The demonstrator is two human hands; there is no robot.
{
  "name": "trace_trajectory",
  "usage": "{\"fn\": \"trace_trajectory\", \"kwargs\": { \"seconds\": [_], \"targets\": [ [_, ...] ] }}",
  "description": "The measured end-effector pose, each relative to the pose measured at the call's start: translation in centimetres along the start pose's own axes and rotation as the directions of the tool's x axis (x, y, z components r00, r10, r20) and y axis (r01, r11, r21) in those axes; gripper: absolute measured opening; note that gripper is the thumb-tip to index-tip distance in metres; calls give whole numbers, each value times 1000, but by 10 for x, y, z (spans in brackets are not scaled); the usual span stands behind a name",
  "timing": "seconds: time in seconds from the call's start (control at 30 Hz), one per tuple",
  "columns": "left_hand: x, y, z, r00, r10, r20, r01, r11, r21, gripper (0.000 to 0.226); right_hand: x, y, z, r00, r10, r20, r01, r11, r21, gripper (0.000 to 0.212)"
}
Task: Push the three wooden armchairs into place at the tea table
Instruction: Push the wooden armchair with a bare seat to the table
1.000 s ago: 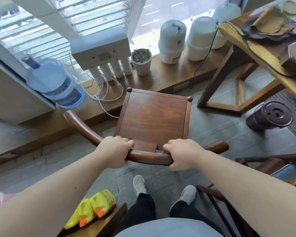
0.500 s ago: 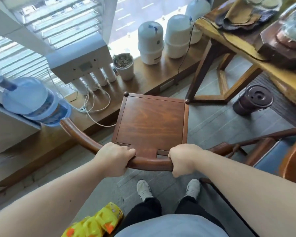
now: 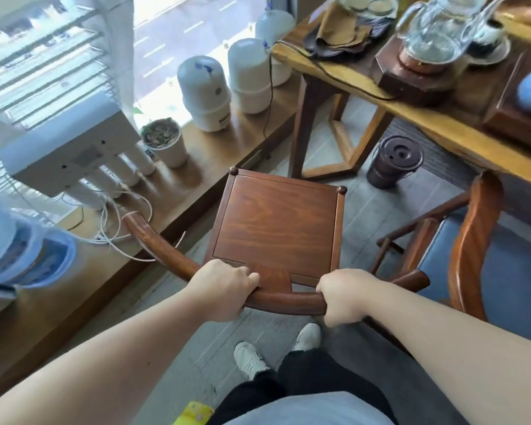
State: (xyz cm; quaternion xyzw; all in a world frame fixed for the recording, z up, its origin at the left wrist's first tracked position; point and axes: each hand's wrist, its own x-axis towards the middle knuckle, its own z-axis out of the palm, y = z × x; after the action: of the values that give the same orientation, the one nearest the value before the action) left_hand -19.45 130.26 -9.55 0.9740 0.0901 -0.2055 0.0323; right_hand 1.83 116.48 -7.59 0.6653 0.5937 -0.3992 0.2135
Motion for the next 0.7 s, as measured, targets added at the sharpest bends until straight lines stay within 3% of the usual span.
{"fn": "trace_trajectory", "kwargs": {
  "seconds": [0.17, 0.33, 0.43, 0.57, 0.7],
  "targets": [
    [15, 0, -15, 998, 43, 40, -43, 999, 0, 31, 0, 20, -5, 999, -43, 20, 42, 999, 18, 22],
    [9, -6, -13, 996, 91, -22, -91, 995, -33, 34, 1, 22, -7, 996, -77, 53, 75, 996, 44, 27],
    [2, -23, -10, 998, 62, -2, -62, 998, -20, 36, -2, 20, -7, 996, -76, 50, 72, 995, 65, 25],
    [1, -32, -12, 997, -34, 76, 30, 999, 42, 19, 1, 15, -22, 979, 14, 202, -43, 989, 140, 29],
    [6, -42, -5, 996, 65, 59, -69, 996, 62, 11, 6, 8, -24, 970, 105, 220, -134, 984, 120, 23]
  ]
}}
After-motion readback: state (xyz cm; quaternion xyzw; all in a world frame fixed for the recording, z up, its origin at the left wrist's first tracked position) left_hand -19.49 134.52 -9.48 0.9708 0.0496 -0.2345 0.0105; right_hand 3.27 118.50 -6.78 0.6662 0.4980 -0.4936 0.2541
